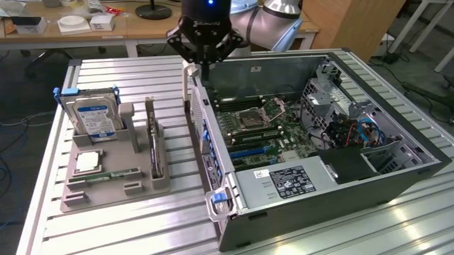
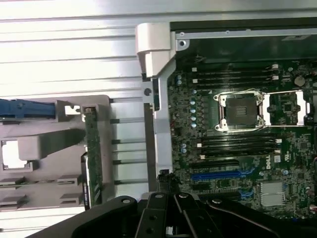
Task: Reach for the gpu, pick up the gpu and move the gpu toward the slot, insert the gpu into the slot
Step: 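Reach for the gpu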
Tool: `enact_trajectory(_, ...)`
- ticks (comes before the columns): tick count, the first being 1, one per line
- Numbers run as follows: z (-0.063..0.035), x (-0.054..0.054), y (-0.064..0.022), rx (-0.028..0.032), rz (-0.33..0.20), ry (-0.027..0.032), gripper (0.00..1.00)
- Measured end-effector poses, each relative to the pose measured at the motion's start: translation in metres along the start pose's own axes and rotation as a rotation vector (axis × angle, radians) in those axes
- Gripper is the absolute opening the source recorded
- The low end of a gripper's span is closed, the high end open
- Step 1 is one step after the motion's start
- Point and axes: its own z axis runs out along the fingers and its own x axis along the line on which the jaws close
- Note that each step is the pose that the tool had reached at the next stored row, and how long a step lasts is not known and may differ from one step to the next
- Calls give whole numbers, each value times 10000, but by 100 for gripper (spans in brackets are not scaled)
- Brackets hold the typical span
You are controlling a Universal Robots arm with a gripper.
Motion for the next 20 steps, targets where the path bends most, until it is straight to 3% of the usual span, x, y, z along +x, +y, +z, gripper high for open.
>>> enact_trajectory(20,-23,855,-64,1,-1,0,10)
